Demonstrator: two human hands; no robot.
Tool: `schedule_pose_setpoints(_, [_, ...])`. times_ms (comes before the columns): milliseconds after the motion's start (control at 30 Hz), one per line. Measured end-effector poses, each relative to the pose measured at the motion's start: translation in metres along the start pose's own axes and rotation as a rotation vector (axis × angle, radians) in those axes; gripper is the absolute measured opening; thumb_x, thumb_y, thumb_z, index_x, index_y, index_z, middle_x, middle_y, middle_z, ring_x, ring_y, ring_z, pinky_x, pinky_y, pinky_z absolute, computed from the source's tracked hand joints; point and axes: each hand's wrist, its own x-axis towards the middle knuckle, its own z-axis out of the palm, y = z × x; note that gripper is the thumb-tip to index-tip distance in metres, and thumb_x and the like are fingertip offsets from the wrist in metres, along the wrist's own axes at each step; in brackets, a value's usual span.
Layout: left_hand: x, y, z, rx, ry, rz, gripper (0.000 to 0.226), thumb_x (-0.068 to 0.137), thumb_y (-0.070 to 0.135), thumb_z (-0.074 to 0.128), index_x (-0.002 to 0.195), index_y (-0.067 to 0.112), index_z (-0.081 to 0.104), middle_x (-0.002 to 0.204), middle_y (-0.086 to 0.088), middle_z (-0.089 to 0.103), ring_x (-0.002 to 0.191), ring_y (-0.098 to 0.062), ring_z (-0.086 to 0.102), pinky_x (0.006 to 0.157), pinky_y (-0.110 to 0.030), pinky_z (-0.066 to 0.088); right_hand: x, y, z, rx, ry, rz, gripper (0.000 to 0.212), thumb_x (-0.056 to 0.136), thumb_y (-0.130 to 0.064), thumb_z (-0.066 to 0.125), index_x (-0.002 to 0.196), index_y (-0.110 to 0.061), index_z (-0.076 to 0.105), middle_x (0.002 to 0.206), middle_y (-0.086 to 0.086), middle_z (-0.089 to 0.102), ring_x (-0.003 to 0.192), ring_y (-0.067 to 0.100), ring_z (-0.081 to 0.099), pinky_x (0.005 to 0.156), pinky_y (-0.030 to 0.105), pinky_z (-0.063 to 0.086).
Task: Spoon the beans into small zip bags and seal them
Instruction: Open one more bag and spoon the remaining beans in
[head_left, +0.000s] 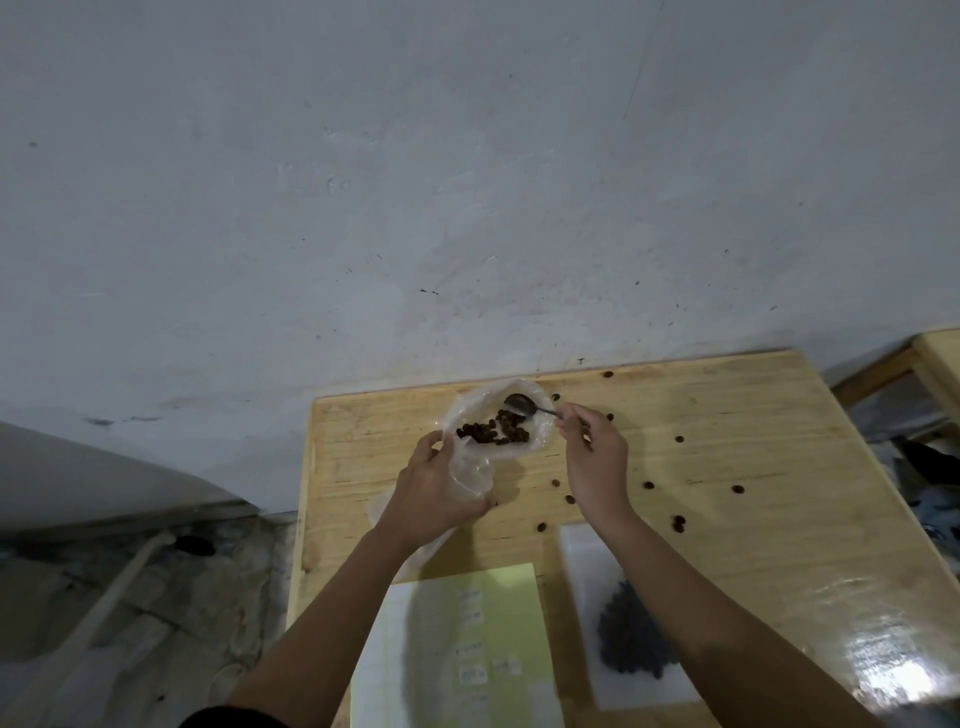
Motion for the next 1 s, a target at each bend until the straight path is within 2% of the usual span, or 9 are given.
schedule_pose_setpoints(67, [0.000, -0.002, 0.000, -0.019, -0.023, 0.011, 0.100, 0.061, 0.063, 0.071, 0.139, 0.015, 0.033, 0.143, 0.007, 0.021, 0.130, -0.018, 0.035, 0.104, -0.042, 0.039, -0.002, -0.004, 0.005, -0.006, 0.021, -0.031, 0.025, 0.097, -0.014, 0.046, 0.113, -0.007, 0.065, 0.092, 0.001, 0.062, 0.079, -0.002, 0.056, 0.077, 0.008, 0.047])
schedule_pose_setpoints(167, [0.003, -0.003, -0.002, -0.019, -0.052, 0.014, 0.097, 0.064, 0.059, 0.074, 0.139, 0.011, 0.035, 0.144, 0.003, 0.022, 0.130, -0.019, 0.035, 0.105, -0.042, 0.038, -0.001, -0.008, 0.010, 0.030, 0.019, -0.087, 0.025, 0.097, -0.015, 0.046, 0.113, -0.008, 0.065, 0.097, 0.004, 0.065, 0.084, 0.002, 0.060, 0.078, 0.006, 0.046])
schedule_pose_setpoints(333, [0.005, -0.004, -0.003, -0.036, -0.056, -0.014, 0.097, 0.067, 0.054, 0.077, 0.141, 0.009, 0.034, 0.143, 0.002, 0.025, 0.128, -0.017, 0.036, 0.104, -0.037, 0.039, 0.002, -0.017, 0.012, 0.112, -0.003, -0.179, 0.024, 0.097, -0.015, 0.047, 0.113, -0.010, 0.065, 0.105, 0.004, 0.067, 0.099, 0.010, 0.064, 0.088, 0.018, 0.050])
schedule_pose_setpoints(500, [0.007, -0.006, -0.003, -0.053, -0.058, -0.037, 0.098, 0.066, 0.053, 0.077, 0.142, 0.009, 0.032, 0.144, 0.002, 0.026, 0.128, -0.019, 0.036, 0.105, -0.040, 0.038, 0.005, -0.017, 0.012, 0.051, -0.038, -0.204, 0.024, 0.097, -0.017, 0.046, 0.108, -0.010, 0.066, 0.097, -0.001, 0.066, 0.093, 0.009, 0.064, 0.082, 0.015, 0.050])
schedule_pose_setpoints(633, [0.008, -0.006, -0.003, -0.059, -0.051, -0.049, 0.105, 0.062, 0.060, 0.074, 0.143, 0.009, 0.031, 0.145, 0.004, 0.022, 0.130, -0.020, 0.035, 0.106, -0.043, 0.037, 0.009, -0.005, 0.007, -0.092, -0.027, -0.164, 0.023, 0.097, -0.008, 0.045, 0.105, -0.003, 0.066, 0.093, 0.001, 0.061, 0.081, 0.000, 0.057, 0.074, 0.002, 0.041])
schedule_pose_setpoints(733, [0.007, -0.004, -0.003, -0.068, -0.041, -0.023, 0.110, 0.053, 0.072, 0.063, 0.142, 0.014, 0.032, 0.144, 0.009, 0.020, 0.127, -0.020, 0.038, 0.103, -0.042, 0.040, 0.011, 0.006, 0.007, -0.088, -0.014, -0.050, 0.023, 0.097, -0.007, 0.044, 0.104, -0.002, 0.066, 0.092, 0.003, 0.061, 0.080, -0.001, 0.055, 0.080, 0.007, 0.044])
schedule_pose_setpoints(800, [0.006, -0.004, -0.002, -0.090, -0.016, 0.016, 0.109, 0.054, 0.070, 0.062, 0.143, 0.016, 0.030, 0.145, 0.011, 0.018, 0.123, -0.014, 0.038, 0.104, -0.034, 0.038, 0.012, 0.014, 0.011, 0.060, 0.035, 0.103, 0.022, 0.097, -0.007, 0.044, 0.099, -0.004, 0.066, 0.090, 0.005, 0.063, 0.083, 0.010, 0.061, 0.087, 0.026, 0.050])
schedule_pose_setpoints(867, [0.005, -0.002, -0.002, -0.108, 0.007, 0.055, 0.107, 0.058, 0.065, 0.065, 0.145, 0.016, 0.027, 0.147, 0.010, 0.016, 0.118, -0.005, 0.033, 0.101, -0.024, 0.034, 0.014, 0.019, 0.015, 0.221, 0.100, 0.285, 0.022, 0.097, -0.007, 0.043, 0.092, -0.005, 0.064, 0.084, 0.007, 0.065, 0.082, 0.022, 0.064, 0.084, 0.034, 0.054])
schedule_pose_setpoints(1000, [0.002, -0.002, -0.001, -0.139, -0.020, 0.100, 0.112, 0.055, 0.071, 0.061, 0.147, 0.019, 0.026, 0.146, 0.015, 0.015, 0.126, -0.007, 0.032, 0.106, -0.030, 0.036, 0.011, 0.023, 0.025, 0.477, 0.058, 0.525, 0.024, 0.096, -0.005, 0.045, 0.082, -0.003, 0.064, 0.083, 0.016, 0.065, 0.072, 0.021, 0.066, 0.062, 0.017, 0.056])
